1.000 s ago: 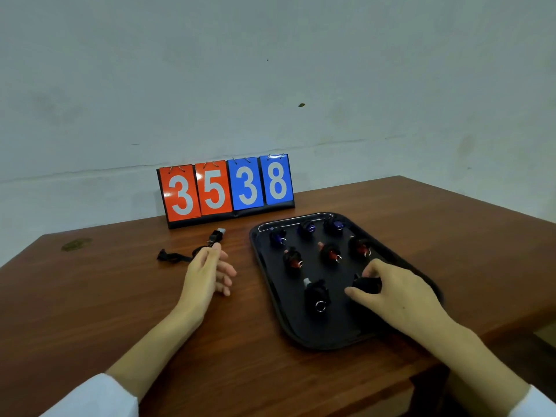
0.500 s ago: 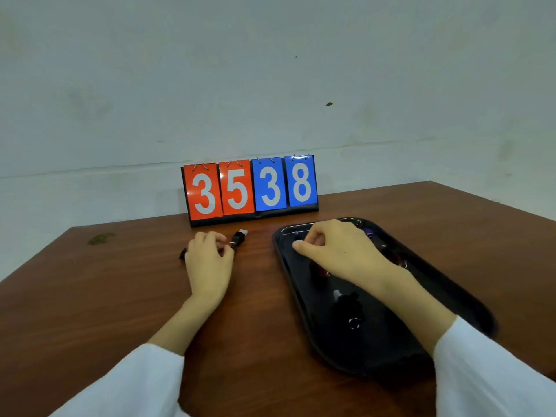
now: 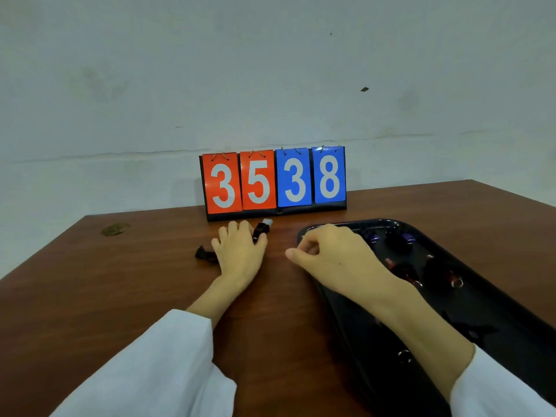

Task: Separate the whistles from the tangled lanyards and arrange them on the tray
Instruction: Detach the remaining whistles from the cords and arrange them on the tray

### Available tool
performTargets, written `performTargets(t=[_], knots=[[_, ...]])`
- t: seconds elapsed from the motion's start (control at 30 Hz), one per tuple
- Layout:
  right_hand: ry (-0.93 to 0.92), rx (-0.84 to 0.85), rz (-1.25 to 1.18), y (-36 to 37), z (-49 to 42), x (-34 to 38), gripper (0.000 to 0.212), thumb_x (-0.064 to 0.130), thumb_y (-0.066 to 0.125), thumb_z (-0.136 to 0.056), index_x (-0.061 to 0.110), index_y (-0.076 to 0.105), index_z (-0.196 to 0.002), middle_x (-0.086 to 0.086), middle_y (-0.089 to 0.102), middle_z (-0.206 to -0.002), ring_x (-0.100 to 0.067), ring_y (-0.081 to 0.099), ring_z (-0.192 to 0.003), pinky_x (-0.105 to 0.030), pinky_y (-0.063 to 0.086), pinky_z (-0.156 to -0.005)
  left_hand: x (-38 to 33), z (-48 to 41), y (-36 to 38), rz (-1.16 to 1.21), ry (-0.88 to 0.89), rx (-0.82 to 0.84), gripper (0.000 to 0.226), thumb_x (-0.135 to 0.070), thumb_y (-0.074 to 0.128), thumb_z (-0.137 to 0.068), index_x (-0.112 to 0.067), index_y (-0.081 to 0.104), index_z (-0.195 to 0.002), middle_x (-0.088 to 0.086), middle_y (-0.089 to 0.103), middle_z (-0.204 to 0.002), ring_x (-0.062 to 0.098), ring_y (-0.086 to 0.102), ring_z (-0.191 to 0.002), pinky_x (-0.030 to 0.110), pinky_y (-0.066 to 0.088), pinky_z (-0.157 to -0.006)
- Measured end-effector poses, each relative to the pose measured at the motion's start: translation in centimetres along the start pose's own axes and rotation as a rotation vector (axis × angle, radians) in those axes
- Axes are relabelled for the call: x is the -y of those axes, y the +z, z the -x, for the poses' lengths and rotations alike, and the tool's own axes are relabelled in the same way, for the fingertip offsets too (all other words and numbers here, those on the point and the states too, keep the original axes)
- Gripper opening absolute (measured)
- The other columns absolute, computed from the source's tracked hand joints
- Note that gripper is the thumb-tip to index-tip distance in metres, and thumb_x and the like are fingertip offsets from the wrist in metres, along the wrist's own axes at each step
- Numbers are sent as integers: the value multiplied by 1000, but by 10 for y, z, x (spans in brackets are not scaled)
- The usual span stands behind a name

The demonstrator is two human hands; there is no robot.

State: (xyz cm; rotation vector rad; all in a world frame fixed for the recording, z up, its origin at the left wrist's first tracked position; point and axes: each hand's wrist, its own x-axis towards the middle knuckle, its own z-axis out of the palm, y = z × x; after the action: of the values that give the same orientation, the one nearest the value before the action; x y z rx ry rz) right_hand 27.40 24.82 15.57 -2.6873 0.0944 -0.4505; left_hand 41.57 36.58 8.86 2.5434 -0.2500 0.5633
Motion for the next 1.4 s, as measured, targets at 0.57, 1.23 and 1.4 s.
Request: performTargets(t=[0.57, 1.23, 1.4], knots=[[196, -199, -1020, -25, -4, 1, 32, 37, 53, -91, 8, 65, -99, -7, 72, -92, -17, 68, -90, -35, 54, -87, -42, 69, -85, 1108, 72, 627, 31, -25, 63, -86, -17, 57, -115, 2, 54, -55, 14, 45, -44, 26, 37, -48], [88, 144, -570, -30, 8, 3, 37, 46, 48, -90, 16, 51, -69, 10, 47, -55, -1, 42, -42, -14, 34, -44, 38, 28, -66, 1426, -765, 243, 10, -5, 43, -93, -8, 52, -95, 4, 47, -69, 9, 33, -44, 19, 26, -32], [-99, 353, -1328, -45, 16, 4, 38, 41, 44, -91, 13, 52, -66, 10, 31, -40, -5, 21, -35, -17, 22, -38, 33, 34, -68, 1441, -780, 303, 14, -6, 44, -95, -4, 54, -104, 6, 49, -74, 11, 36, -54, 19, 34, -38]])
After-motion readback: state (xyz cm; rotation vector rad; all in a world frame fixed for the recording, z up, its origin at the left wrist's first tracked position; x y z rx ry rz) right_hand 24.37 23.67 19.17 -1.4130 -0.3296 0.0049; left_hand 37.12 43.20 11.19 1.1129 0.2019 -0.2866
